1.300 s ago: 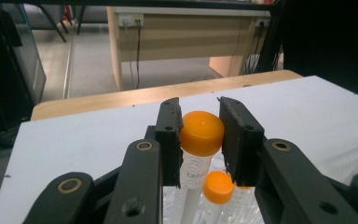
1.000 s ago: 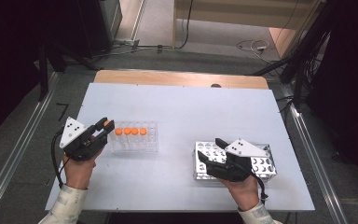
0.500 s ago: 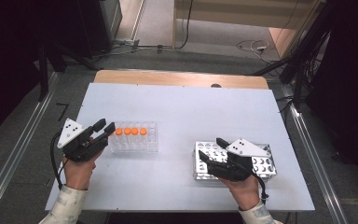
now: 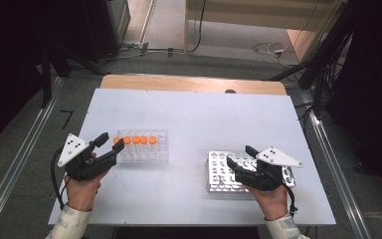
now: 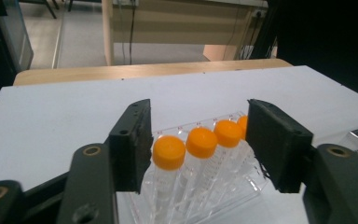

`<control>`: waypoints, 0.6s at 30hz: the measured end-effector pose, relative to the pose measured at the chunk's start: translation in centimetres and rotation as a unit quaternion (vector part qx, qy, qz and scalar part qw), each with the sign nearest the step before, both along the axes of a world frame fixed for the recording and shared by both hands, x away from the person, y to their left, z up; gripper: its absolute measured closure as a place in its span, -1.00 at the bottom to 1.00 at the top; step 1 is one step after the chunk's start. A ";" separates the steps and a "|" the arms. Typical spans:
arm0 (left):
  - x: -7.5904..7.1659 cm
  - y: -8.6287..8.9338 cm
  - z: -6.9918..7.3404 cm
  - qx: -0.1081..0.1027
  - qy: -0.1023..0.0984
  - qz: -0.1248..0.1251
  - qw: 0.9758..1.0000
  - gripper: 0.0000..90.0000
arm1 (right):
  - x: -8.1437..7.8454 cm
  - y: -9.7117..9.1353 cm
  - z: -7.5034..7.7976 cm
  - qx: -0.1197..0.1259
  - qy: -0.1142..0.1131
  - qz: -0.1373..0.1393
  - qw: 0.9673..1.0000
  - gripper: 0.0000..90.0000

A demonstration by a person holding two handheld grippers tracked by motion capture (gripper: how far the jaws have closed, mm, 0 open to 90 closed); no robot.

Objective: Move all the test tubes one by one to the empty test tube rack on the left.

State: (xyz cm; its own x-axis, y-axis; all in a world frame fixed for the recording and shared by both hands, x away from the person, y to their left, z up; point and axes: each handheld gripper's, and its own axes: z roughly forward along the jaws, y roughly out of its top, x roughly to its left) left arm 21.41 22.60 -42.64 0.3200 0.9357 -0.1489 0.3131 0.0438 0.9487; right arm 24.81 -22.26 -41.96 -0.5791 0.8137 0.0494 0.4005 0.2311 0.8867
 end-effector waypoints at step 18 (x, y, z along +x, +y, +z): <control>-2.8 1.4 -1.7 0.014 0.007 0.041 0.999 -0.49 | -1.4 -8.1 -0.5 0.009 -0.015 -0.086 0.996 -0.48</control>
